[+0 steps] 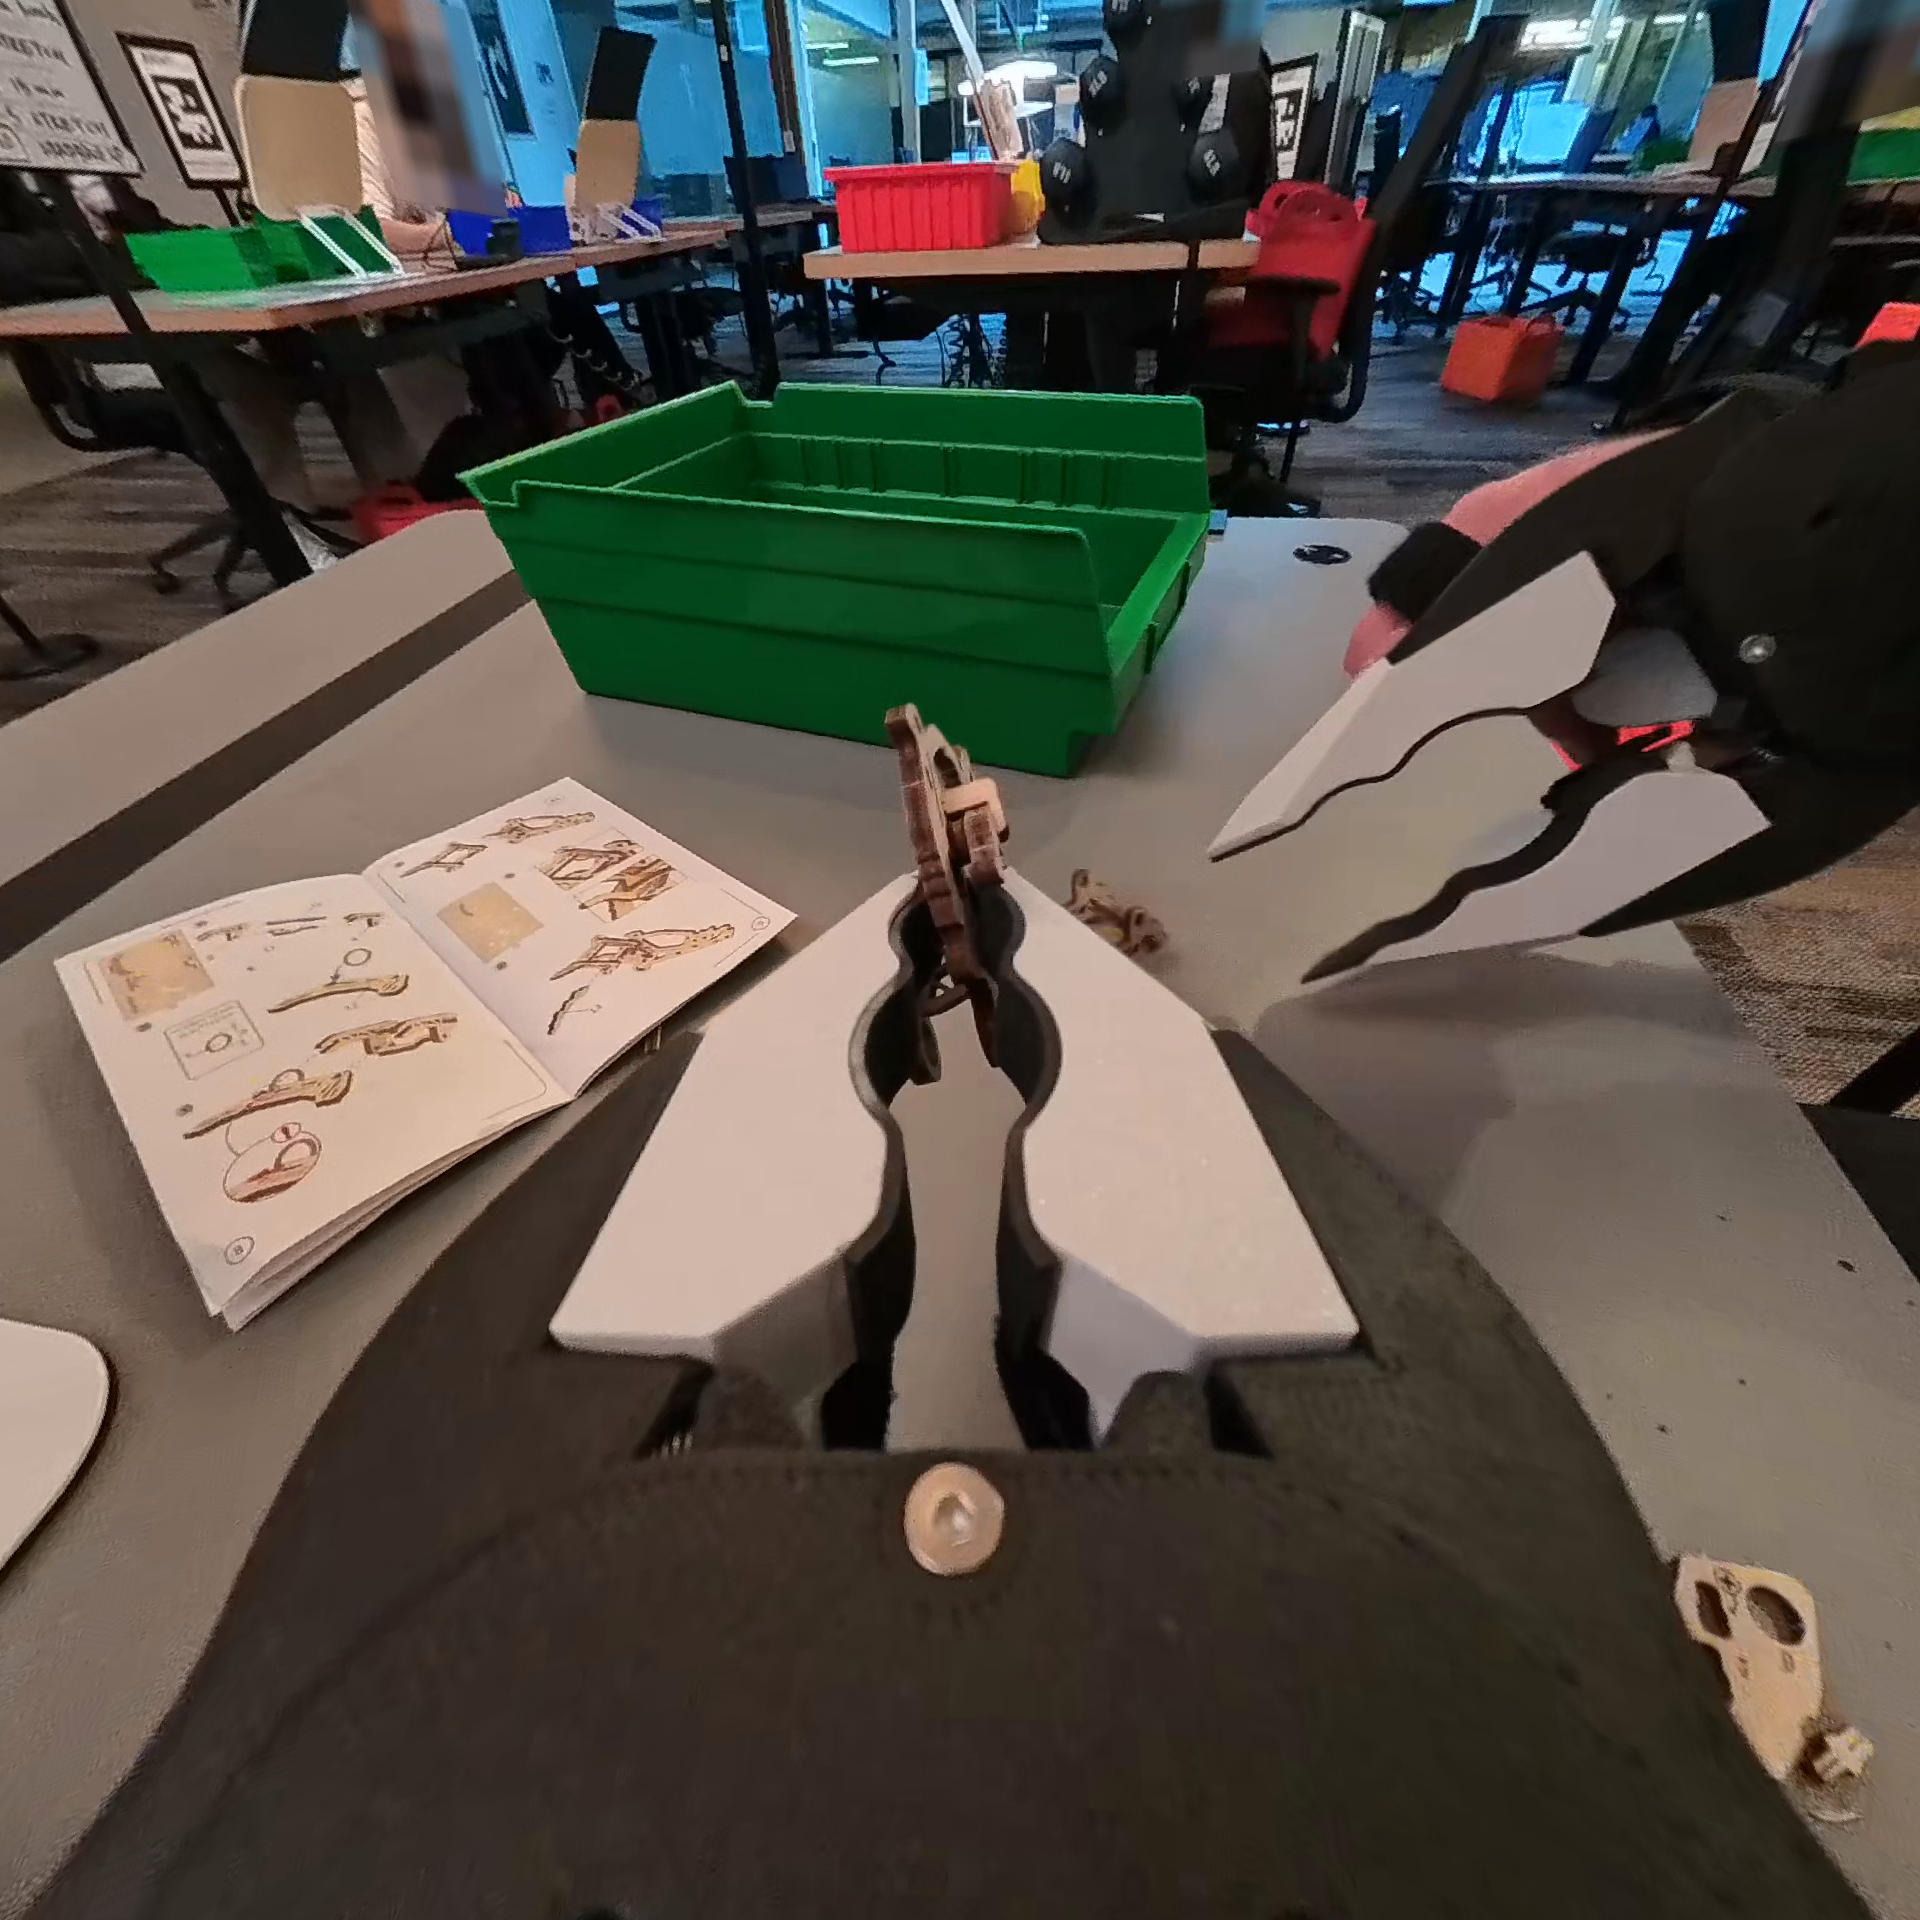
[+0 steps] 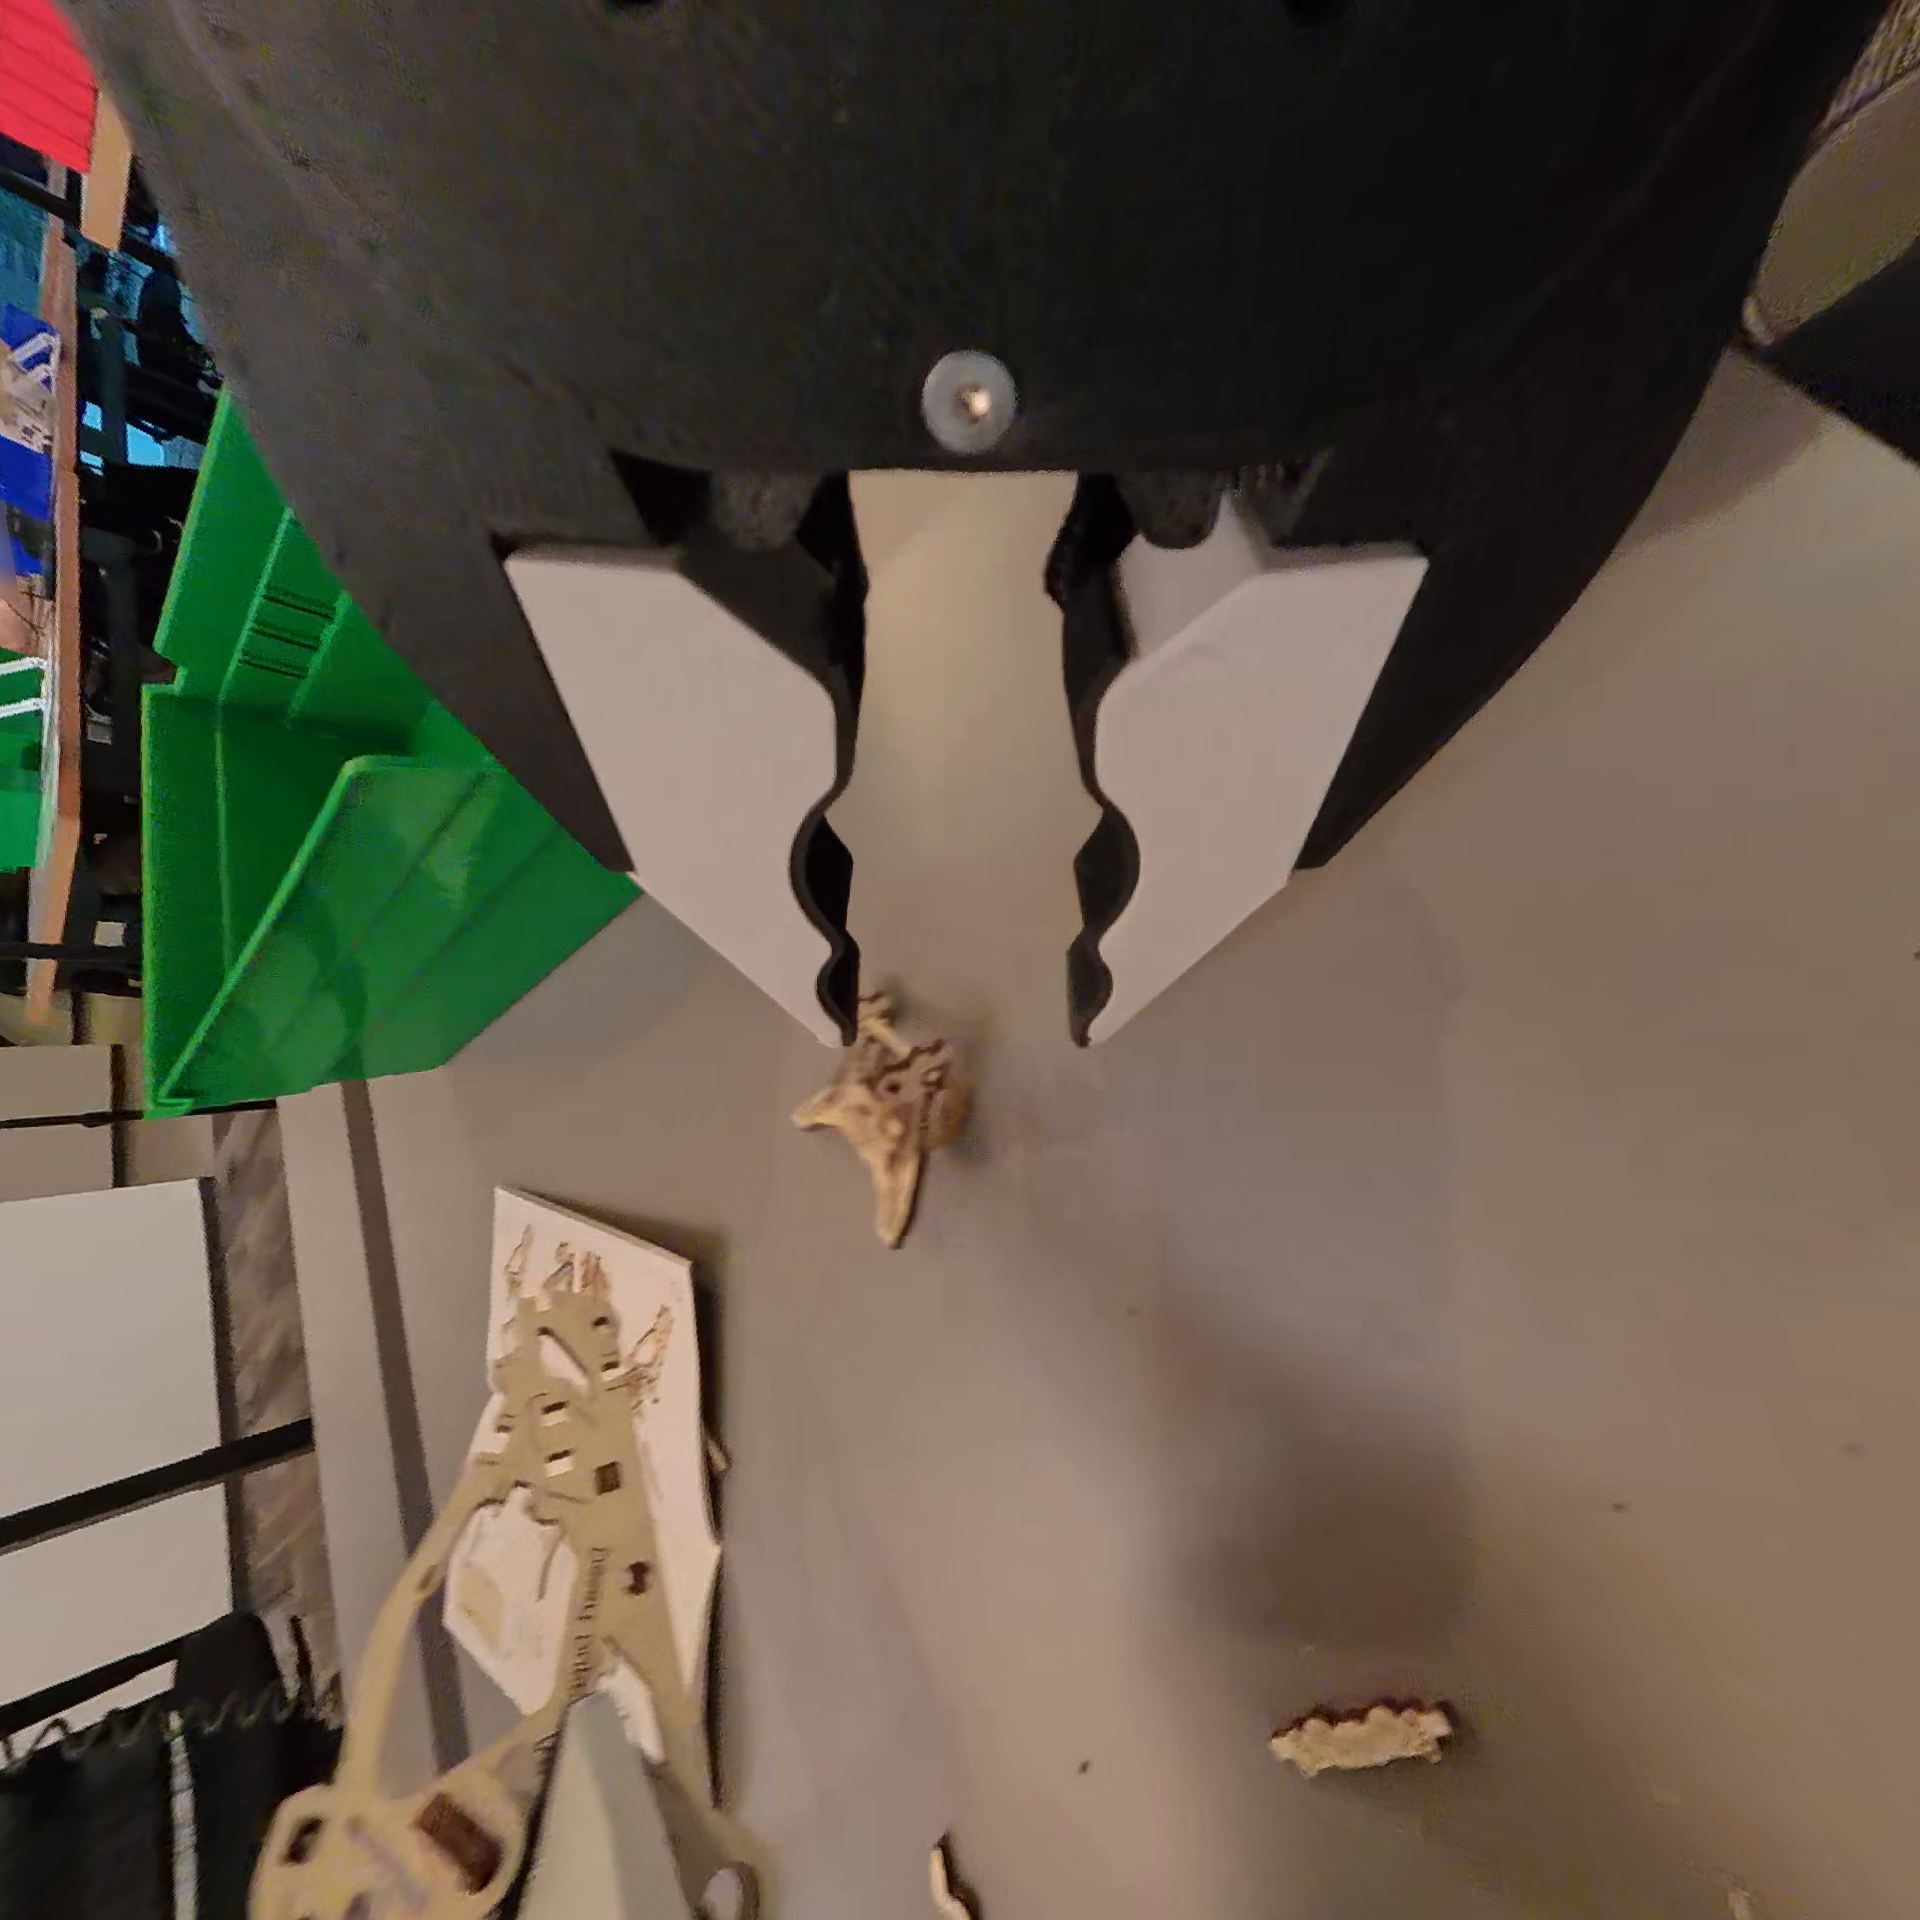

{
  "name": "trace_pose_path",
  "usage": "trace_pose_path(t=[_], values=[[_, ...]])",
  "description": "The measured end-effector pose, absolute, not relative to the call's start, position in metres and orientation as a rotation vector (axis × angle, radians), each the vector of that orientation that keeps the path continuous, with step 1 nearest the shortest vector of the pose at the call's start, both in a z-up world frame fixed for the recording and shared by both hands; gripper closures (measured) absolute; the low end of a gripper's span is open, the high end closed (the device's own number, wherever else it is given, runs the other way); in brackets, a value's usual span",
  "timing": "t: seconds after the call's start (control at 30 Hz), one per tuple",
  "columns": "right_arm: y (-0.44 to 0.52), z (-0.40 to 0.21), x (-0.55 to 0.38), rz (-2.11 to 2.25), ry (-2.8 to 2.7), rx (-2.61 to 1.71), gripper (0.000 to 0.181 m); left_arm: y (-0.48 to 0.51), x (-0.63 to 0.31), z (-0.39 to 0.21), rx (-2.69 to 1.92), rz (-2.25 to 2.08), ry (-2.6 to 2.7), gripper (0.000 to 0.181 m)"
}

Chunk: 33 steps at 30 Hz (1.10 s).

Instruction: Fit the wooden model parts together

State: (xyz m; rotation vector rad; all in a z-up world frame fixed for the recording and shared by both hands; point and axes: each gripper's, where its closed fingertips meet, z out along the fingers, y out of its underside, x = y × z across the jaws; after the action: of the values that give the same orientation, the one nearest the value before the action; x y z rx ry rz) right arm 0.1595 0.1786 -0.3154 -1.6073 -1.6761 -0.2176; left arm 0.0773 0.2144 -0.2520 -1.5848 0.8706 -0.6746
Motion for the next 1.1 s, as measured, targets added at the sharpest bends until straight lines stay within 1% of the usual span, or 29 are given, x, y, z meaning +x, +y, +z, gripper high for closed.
trace_pose_path(t=[0.07,0.13,0.27,0.3,0.33,0.5,0.6,0.67,0.77,0.9,0.97,1.1], values=[[0.173,-0.313,0.162,-0.200,-1.691,-1.615,0.140,0.214,0.077,-0.250,-1.576,-0.671,0.868,0.177],[0.168,-0.295,0.153,-0.071,-1.613,-1.637,0.141,0.213,0.077,-0.246,-1.549,-0.656,0.867,0.177],[0.171,-0.233,0.114,0.414,-1.234,-1.732,0.150,0.209,0.082,-0.238,-1.475,-0.574,0.909,0.177],[0.176,-0.222,0.107,0.539,-1.123,-1.765,0.156,0.207,0.084,-0.237,-1.456,-0.544,0.927,0.177],[0.181,-0.215,0.101,0.660,-1.032,-1.793,0.156,0.205,0.086,-0.235,-1.442,-0.522,0.938,0.177],[0.186,-0.215,0.081,1.072,-0.805,-1.904,0.156,0.196,0.094,-0.225,-1.368,-0.441,0.978,0.176],[0.187,-0.210,0.080,1.136,-0.762,-1.880,0.159,0.197,0.092,-0.222,-1.363,-0.436,0.960,0.176],[0.186,-0.207,0.080,1.146,-0.753,-1.867,0.170,0.197,0.091,-0.220,-1.354,-0.406,0.953,0.176],[0.185,-0.204,0.079,1.243,-0.677,-1.871,0.170,0.198,0.090,-0.216,-1.330,-0.333,0.955,0.176],[0.184,-0.196,0.081,1.491,-0.513,-1.831,0.172,0.195,0.090,-0.210,-1.280,-0.205,0.984,0.176],[0.185,-0.196,0.081,1.534,-0.459,-1.829,0.176,0.194,0.089,-0.208,-1.257,-0.121,0.997,0.176],[0.184,-0.194,0.082,1.521,-0.415,-1.826,0.176,0.194,0.089,-0.205,-1.223,0.016,1.023,0.176]])
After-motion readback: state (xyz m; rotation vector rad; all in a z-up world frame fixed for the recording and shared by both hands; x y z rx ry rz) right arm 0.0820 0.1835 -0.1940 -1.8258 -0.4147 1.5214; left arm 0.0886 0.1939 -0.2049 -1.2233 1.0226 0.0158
